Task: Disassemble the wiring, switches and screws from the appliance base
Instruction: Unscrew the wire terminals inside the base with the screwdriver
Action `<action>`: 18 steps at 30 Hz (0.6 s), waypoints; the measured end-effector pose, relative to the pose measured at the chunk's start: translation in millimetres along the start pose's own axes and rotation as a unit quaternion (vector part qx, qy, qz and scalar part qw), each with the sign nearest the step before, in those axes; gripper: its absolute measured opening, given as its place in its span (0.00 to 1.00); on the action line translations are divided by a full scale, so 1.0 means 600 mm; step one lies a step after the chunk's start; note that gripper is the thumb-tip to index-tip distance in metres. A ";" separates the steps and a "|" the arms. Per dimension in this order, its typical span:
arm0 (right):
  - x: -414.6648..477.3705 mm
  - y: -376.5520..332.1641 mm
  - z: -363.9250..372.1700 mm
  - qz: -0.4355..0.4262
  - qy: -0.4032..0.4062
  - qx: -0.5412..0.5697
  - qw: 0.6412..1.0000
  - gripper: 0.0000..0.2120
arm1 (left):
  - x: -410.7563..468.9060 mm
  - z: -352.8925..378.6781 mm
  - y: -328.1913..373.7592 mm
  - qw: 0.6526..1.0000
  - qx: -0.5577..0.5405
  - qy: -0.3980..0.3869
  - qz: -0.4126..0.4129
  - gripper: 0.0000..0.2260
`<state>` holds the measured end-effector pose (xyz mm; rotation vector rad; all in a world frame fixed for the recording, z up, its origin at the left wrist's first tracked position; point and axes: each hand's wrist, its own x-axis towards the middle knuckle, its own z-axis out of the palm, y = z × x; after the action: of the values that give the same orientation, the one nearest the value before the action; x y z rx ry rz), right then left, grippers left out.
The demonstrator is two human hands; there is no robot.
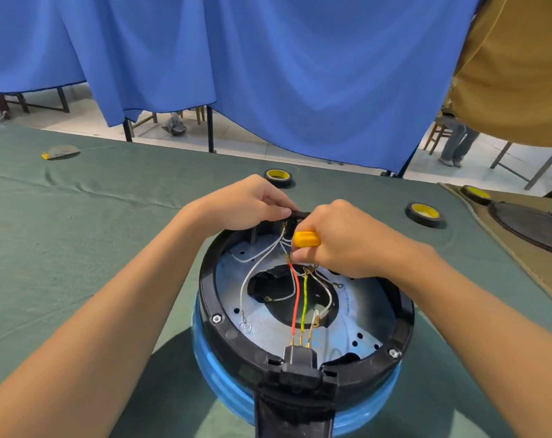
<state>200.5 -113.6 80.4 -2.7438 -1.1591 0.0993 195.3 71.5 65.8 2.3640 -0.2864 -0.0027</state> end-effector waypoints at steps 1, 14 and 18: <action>0.003 0.002 0.004 0.009 0.000 -0.004 1.000 0.14 | -0.003 0.004 -0.002 1.000 -0.004 0.009 0.002 0.11; 0.003 -0.016 0.009 0.034 -0.009 -0.009 0.999 0.06 | -0.014 0.018 -0.020 0.996 -0.063 0.058 -0.009 0.10; 0.000 -0.014 -0.008 0.044 -0.029 -0.019 0.998 0.06 | -0.014 0.017 -0.020 0.996 -0.067 0.057 -0.010 0.10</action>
<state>195.3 -108.2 86.4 -2.8428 -1.0641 0.1709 188.8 74.8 49.3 2.2234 -0.1996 0.1000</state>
